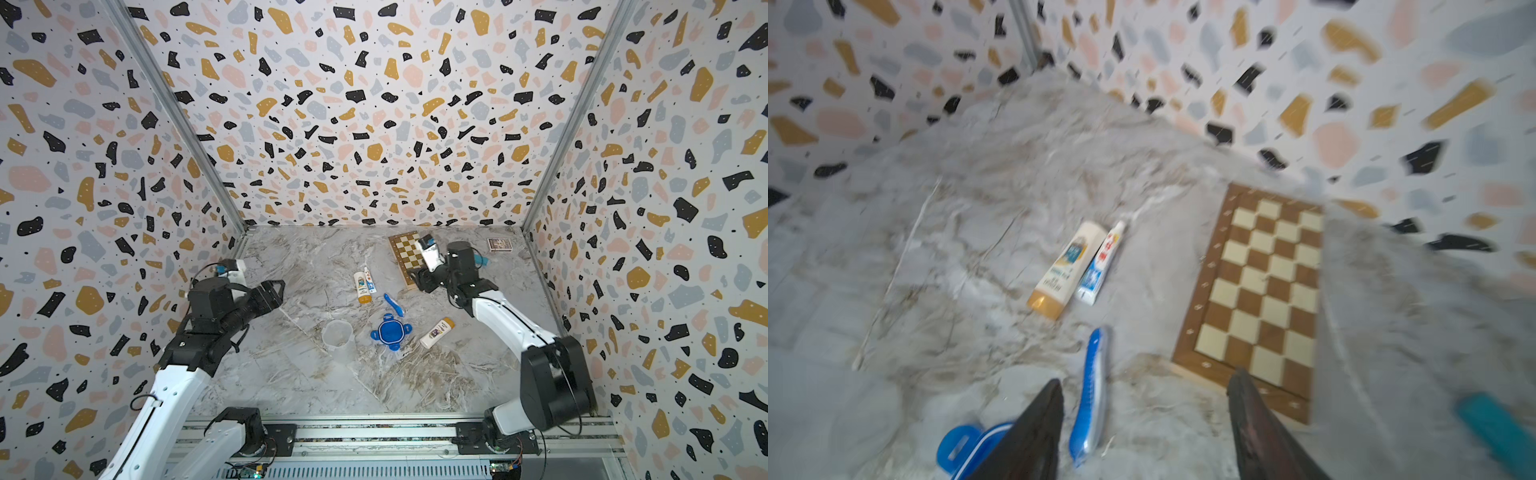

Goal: Pack away toiletry kits
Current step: Pick up the toiletry item from the center of the board.

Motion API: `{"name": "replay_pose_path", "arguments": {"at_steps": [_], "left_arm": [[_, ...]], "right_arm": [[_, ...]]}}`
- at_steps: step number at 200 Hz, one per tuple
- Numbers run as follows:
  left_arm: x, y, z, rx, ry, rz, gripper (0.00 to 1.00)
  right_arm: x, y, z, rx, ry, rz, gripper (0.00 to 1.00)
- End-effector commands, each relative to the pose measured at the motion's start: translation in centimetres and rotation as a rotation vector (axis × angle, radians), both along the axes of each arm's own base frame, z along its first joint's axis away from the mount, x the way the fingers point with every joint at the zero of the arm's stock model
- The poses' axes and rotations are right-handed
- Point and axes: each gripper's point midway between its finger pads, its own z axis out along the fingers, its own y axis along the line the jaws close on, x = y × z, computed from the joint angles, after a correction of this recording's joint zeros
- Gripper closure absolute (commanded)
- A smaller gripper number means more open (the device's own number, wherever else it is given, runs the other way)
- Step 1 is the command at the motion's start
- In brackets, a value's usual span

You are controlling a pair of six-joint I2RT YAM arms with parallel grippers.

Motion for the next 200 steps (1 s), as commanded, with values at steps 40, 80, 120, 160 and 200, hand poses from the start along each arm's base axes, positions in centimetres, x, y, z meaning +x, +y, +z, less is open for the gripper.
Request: {"name": "replay_pose_path", "arguments": {"at_steps": [40, 80, 120, 160, 200], "left_arm": [[-2.1, -6.7, -1.5, -0.231, 0.101, -0.355, 0.21], [-2.9, -7.3, -2.2, -0.197, 0.159, -0.379, 0.21], [-3.0, -7.1, -3.4, -0.205, 0.172, -0.348, 0.21], [-3.2, -7.5, -3.7, -0.206, 0.200, -0.374, 0.21], [-4.4, -9.0, -3.7, -0.223, 0.239, -0.441, 0.27]], "right_arm": [[0.1, 9.9, -7.1, 0.039, 0.427, -0.098, 0.43], [3.6, 13.6, -9.0, 0.052, 0.477, -0.144, 0.42], [6.1, 15.6, -10.2, 0.010, 0.471, -0.196, 0.46], [7.1, 16.6, -12.2, -0.065, 0.463, -0.238, 0.48], [6.8, 16.9, -13.1, -0.127, 0.433, -0.248, 0.53]]}}
